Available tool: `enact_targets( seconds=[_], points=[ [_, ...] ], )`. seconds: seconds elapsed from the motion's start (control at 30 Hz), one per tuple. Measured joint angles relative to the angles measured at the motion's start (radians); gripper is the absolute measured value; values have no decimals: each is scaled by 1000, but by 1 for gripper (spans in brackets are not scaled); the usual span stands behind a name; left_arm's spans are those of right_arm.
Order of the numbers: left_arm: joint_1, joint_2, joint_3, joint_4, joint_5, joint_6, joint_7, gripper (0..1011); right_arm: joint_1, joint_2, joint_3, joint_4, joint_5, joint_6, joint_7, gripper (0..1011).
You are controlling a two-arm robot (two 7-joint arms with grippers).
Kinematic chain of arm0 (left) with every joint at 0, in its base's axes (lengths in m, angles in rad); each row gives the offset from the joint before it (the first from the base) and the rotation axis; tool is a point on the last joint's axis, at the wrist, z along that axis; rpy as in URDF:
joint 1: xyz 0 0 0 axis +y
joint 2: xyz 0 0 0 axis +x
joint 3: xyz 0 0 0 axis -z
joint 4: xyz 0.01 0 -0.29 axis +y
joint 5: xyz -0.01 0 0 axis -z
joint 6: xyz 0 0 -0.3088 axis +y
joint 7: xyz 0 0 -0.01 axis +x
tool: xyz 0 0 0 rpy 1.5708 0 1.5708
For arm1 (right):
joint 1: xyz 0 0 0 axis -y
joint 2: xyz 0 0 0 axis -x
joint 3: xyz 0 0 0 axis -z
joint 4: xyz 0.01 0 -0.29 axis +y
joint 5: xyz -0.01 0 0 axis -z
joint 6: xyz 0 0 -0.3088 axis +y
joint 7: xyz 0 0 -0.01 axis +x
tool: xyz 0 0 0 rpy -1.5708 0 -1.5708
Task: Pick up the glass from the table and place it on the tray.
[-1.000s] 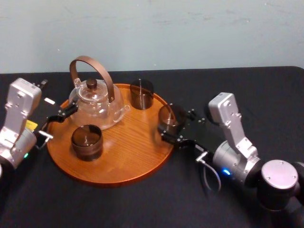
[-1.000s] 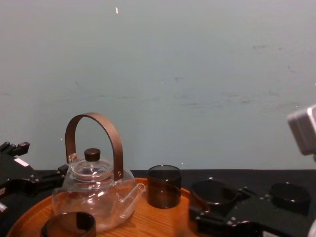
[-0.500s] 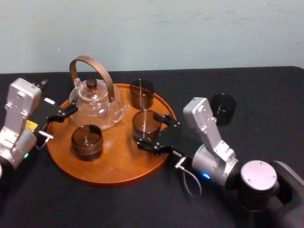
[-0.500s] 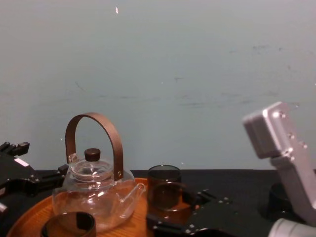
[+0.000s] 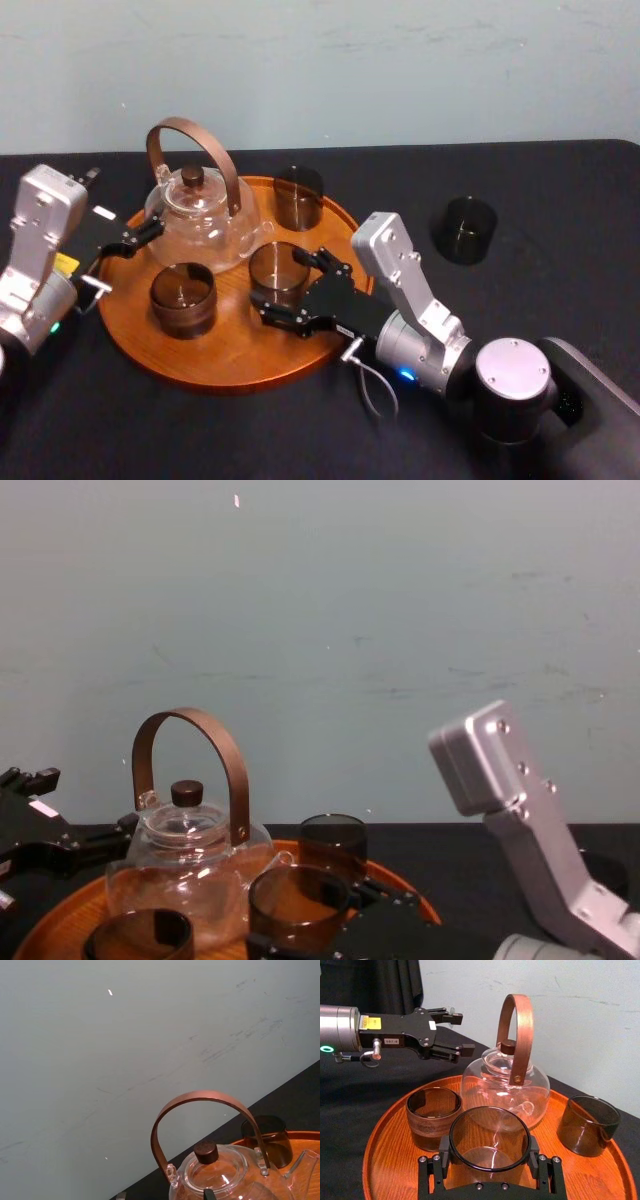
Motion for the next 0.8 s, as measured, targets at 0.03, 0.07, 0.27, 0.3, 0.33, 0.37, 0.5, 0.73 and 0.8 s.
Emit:
enact_targets(
  seconds=[0.03, 0.07, 0.27, 0.3, 0.33, 0.37, 0.5, 0.73, 0.8],
  points=[
    [0, 0, 0, 0, 0, 0, 0, 1001, 3, -3, -3, 7, 0, 0, 0, 905],
    [0, 0, 0, 0, 0, 0, 0, 1001, 5, -5, -4, 10, -1, -1, 0, 905],
    [0, 0, 0, 0, 0, 0, 0, 1002, 15, -14, -11, 36, -1, -2, 4, 905],
    [0, 0, 0, 0, 0, 0, 0, 1001, 18, -16, -12, 43, 0, -2, 6, 905],
    [0, 0, 0, 0, 0, 0, 0, 1001, 20, -17, -13, 47, 0, -2, 7, 905],
    [0, 0, 0, 0, 0, 0, 0, 1001, 22, -19, -14, 54, 2, -3, 9, 905],
    [0, 0, 0, 0, 0, 0, 0, 1001, 28, -23, -17, 69, 5, -5, 13, 905],
    [0, 0, 0, 0, 0, 0, 0, 1001, 47, -37, -25, 111, 5, -10, 17, 905],
    [0, 0, 0, 0, 0, 0, 0, 1001, 52, -40, -27, 122, 5, -12, 19, 905]
  ],
)
